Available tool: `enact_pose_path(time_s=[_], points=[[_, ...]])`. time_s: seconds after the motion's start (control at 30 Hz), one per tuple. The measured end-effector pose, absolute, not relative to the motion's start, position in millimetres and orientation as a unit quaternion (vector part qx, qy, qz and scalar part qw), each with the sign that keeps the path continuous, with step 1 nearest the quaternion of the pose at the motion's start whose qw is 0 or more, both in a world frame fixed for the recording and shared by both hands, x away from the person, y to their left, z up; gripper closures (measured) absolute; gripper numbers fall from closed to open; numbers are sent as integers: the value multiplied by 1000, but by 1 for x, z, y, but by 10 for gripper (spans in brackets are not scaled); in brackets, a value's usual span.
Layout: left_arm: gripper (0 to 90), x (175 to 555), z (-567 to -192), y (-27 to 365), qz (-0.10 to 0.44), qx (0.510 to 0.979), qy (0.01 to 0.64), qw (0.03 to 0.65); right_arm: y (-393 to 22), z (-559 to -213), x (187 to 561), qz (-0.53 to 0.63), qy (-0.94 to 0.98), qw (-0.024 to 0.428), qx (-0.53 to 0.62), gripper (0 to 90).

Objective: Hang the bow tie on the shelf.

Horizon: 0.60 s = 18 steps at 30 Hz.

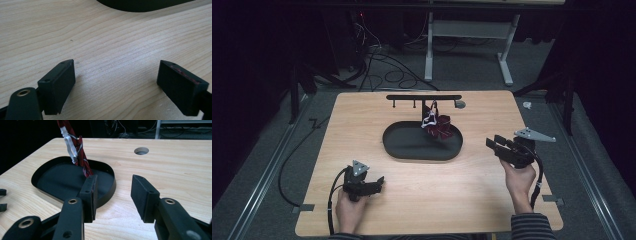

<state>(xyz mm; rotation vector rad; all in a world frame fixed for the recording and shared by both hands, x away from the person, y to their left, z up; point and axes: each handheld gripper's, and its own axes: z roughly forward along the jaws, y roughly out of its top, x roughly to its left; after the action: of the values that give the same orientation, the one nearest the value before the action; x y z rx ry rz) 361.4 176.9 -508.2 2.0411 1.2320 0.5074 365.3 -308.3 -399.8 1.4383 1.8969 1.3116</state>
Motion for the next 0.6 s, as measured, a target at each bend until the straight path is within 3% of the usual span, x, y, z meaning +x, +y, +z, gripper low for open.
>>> enact_pose_path(time_s=[0.6], points=[[155,361,-508,177,196,786,474,345,-311,-418,356,469,681,201,525,587]])
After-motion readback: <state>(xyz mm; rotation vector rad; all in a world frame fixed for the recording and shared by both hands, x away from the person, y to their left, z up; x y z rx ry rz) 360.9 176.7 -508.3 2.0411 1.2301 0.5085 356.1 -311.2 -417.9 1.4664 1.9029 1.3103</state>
